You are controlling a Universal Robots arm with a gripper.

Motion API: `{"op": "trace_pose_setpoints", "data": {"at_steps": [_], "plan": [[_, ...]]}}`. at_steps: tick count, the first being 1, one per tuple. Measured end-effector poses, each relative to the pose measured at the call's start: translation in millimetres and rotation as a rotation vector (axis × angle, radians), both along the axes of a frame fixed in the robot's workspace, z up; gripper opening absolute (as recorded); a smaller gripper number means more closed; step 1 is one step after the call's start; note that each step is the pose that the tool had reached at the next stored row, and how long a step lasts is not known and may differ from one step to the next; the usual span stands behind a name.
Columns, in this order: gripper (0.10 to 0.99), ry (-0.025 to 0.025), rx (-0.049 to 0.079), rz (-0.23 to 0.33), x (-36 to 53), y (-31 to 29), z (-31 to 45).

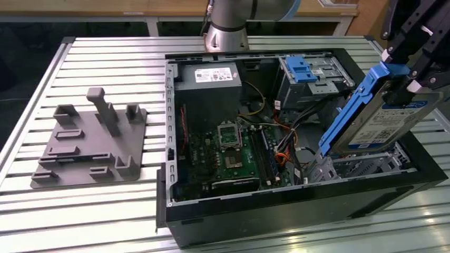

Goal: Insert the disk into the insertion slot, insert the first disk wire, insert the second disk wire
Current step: 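Insert the disk into the insertion slot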

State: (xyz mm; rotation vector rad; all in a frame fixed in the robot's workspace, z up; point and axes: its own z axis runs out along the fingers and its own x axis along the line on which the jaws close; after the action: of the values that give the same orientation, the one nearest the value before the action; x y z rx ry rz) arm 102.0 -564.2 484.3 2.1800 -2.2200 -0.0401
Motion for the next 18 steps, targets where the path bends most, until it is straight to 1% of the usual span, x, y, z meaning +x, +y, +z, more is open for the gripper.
{"op": "trace_pose_setpoints", "data": {"at_steps": [3, 5, 7, 12, 18], "plan": [[0.365, -0.0003, 0.000, 0.003, 0.0, 0.0, 0.0], [0.365, -0.0018, 0.001, 0.005, 0.0, -0.2, 0.0], [0.365, -0.0022, 0.006, 0.006, 0.0, -1.0, 0.0], [0.365, -0.0026, 0.030, 0.008, 0.0, -3.9, 0.0], [0.365, -0.0034, 0.070, 0.012, 0.0, -7.0, 0.0]]}}
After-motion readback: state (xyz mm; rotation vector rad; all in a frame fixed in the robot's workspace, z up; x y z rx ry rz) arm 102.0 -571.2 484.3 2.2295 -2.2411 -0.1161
